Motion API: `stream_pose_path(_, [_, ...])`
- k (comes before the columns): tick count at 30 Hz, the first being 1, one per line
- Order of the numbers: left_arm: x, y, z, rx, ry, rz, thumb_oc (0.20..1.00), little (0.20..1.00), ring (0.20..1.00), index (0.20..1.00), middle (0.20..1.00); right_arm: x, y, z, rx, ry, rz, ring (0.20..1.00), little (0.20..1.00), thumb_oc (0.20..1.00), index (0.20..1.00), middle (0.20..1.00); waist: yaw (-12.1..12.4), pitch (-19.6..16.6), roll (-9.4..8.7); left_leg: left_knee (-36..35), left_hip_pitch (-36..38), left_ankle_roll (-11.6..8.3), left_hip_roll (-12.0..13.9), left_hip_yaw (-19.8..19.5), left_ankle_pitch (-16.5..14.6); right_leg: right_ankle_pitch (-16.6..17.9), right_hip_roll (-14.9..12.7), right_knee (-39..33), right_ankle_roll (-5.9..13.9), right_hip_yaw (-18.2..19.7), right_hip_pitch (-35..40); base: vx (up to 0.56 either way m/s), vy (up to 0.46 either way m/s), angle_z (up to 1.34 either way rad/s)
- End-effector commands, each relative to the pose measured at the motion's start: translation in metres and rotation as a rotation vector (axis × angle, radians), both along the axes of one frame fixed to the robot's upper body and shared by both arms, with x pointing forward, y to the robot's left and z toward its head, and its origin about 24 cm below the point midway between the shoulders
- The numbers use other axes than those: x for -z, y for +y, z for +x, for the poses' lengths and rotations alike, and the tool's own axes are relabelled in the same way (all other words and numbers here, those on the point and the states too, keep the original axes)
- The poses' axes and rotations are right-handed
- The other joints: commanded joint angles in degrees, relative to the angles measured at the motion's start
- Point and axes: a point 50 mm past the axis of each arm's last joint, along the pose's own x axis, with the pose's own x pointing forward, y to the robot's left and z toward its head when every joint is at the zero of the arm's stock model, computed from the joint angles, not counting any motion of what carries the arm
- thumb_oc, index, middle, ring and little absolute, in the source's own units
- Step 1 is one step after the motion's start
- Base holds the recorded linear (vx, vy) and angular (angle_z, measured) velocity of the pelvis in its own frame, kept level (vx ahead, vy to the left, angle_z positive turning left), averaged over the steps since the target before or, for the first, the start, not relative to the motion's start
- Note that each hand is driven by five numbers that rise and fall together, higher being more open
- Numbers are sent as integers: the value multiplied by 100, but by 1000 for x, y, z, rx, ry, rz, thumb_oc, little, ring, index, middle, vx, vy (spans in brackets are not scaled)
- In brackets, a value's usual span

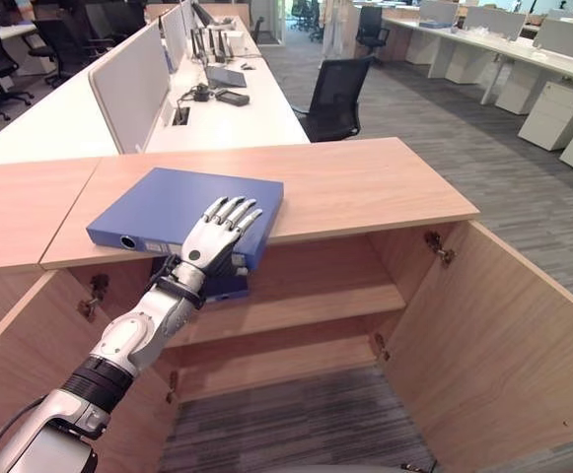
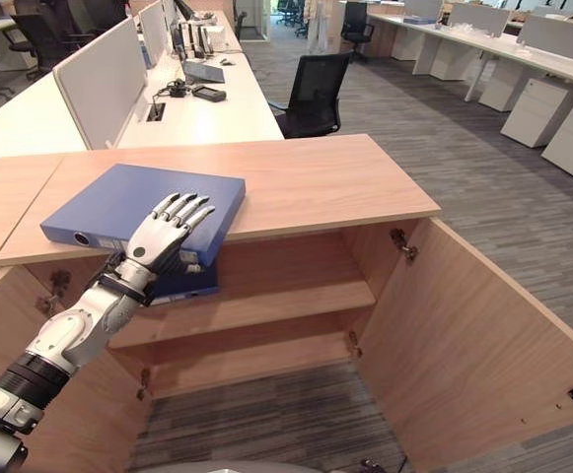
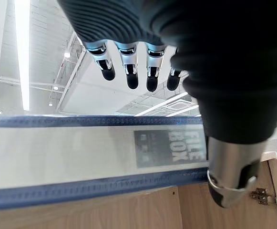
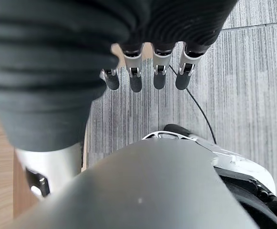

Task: Put the empty folder in the office cabinet

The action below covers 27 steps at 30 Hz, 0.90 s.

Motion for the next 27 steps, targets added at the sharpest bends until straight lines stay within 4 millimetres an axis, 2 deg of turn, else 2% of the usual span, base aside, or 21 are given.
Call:
stream_pose_path(1, [-51, 10, 25, -62, -221, 47, 1000, 1000, 1000, 1000, 1000, 3, 19, 7, -64, 14, 20, 1000, 1000, 1000, 1000, 1000, 37, 33, -148, 24, 52, -121, 191, -697, -434, -126, -123, 45, 274, -48, 181, 6, -4, -7])
stream_pose_path(16, [-33, 23, 29, -141, -165, 133, 1000, 1000, 1000, 1000, 1000, 3, 18, 4, -65, 22, 15, 1000, 1000, 1000, 1000, 1000, 32, 31, -152, 24, 124, -115, 171, -699, -481, -155, -105, 45, 284, -23, 229, 5, -1, -1])
stream_pose_path(27, [-21, 30, 43, -233, -117, 177, 1000, 1000, 1000, 1000, 1000, 2, 13, 6, -75, 22, -3, 1000, 1000, 1000, 1000, 1000, -12, 7, -147, 24, 143, -116, 172, -711, -475, -169, -105, 45, 285, -31, 248, 0, 0, 0])
